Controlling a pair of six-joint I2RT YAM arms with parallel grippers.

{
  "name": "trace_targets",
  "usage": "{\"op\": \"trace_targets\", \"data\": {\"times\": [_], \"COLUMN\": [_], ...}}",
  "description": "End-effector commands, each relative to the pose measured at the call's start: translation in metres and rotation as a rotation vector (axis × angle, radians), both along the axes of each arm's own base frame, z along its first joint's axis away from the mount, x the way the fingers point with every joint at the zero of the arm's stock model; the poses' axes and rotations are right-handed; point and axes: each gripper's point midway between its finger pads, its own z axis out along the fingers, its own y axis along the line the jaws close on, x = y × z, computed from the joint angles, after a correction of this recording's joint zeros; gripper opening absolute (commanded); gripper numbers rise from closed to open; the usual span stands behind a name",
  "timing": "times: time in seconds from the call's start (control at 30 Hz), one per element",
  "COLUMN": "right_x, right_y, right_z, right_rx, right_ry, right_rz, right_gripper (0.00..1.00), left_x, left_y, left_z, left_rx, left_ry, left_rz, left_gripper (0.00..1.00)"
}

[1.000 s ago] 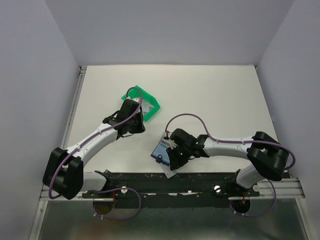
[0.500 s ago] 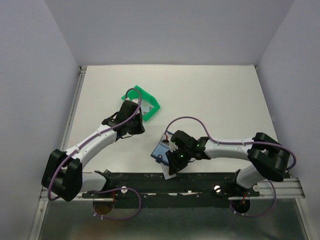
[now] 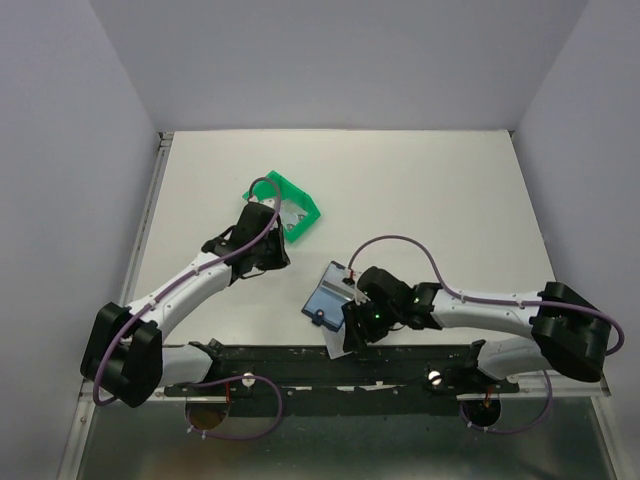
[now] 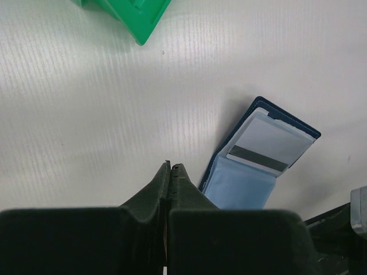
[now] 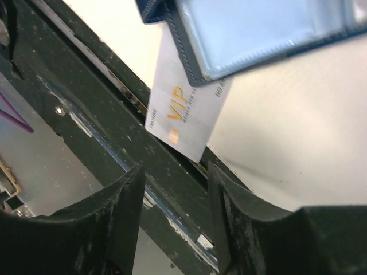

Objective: Put the credit cards into the card holder
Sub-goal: Pick up the credit card at the corner of the board.

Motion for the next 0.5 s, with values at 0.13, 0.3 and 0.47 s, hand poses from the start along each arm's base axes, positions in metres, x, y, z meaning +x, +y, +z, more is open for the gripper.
{"op": "trace_targets", "data": {"times": [0.13, 0.3, 0.47], "right_x": [-0.006, 0.001, 0.006], "right_y": [-0.02, -0.018, -0.017], "right_z": [-0.013, -0.012, -0.014], "right_rx": [0.022, 0.135, 0.215], "right_ry": [0.124, 0.178, 0.223], "right_rz": [-0.336, -0.509, -0.622], "right_gripper": [0.57, 0.57, 0.57], "left_x": [-0.006, -0.01, -0.011], "left_y": [-0.007, -0.009, -0.011], "left_z": [0.006, 0.008, 0.011], "left_rx": [-0.058, -0.07, -0.071], "left_ry": [-0.014, -0.012, -0.017], "left_rz": [0.003, 0.009, 0.013], "left_gripper": [0.03, 0.03, 0.03]}}
